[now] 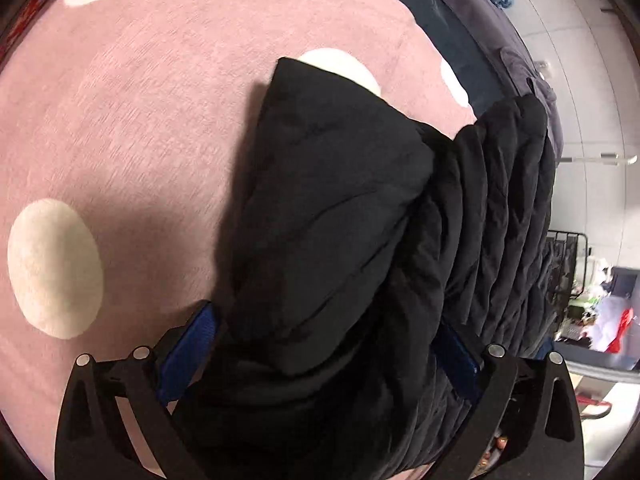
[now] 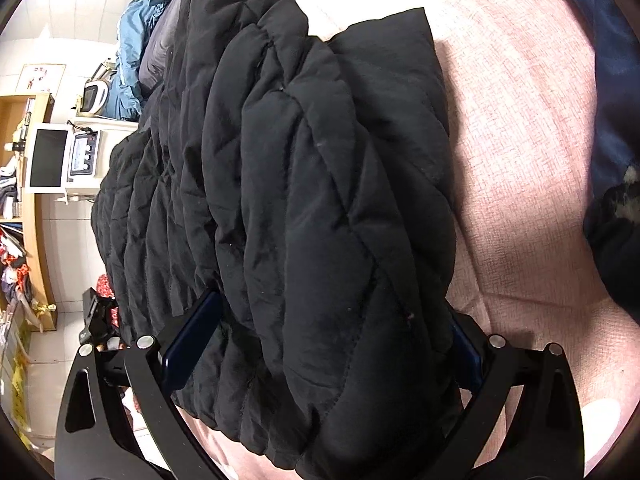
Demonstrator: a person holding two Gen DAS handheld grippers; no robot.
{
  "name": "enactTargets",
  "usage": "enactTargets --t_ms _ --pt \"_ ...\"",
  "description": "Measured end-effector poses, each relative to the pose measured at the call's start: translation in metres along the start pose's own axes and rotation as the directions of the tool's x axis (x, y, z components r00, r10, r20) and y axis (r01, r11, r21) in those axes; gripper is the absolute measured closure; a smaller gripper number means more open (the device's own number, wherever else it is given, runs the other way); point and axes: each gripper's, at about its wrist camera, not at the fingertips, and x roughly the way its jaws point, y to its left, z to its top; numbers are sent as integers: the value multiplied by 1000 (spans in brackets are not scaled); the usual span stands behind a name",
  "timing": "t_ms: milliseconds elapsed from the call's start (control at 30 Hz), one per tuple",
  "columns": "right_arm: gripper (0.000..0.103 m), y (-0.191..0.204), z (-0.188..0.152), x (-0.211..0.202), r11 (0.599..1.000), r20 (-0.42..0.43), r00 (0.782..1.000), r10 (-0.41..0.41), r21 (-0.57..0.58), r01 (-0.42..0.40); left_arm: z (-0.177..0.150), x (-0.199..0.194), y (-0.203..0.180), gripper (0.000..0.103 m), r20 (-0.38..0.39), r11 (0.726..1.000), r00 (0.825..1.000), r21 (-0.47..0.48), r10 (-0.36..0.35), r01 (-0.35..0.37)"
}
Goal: Fold large clothes
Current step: 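Lift the folded jacket with both grippers and carry it to the clothes pile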
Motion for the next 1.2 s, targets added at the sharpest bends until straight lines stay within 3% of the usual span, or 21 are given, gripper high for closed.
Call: enactTargets --t_ms 133,200,267,300,333,467,600,800,900,1200 --pt "5 10 -2 4 998 8 998 -60 -34 60 -1 4 -17 5 12 999 1000 47 4 -4" --pt "10 17 -5 5 993 23 994 -108 -52 109 -2 7 -27 7 20 997 1000 75 16 -18" --pt "15 22 -9 4 988 42 989 -142 -58 144 -4 6 -33 15 29 994 999 100 33 -35" --pt "21 24 -11 3 986 54 987 -153 -56 156 -4 5 -36 19 32 994 999 102 30 -34" --pt "24 25 -12 1 986 61 986 -154 -52 157 -6 1 -37 30 39 994 999 106 21 -25" --pt "52 35 -19 -8 986 89 984 -152 -54 157 -17 -18 -44 55 62 989 998 146 6 -15" --pt "77 62 -28 -21 975 124 975 -186 -97 198 -32 -39 -62 67 104 980 995 198 -4 -17" --pt "82 131 -58 -57 938 220 952 -214 -227 263 -60 -75 -79 73 154 967 985 252 -75 34" --pt "83 161 -81 -70 914 252 943 -219 -286 289 -79 -89 -77 74 167 966 984 258 -66 21" --pt "87 194 -130 -92 840 314 918 -240 -407 359 -122 -125 -68 76 219 969 975 246 -49 -6"
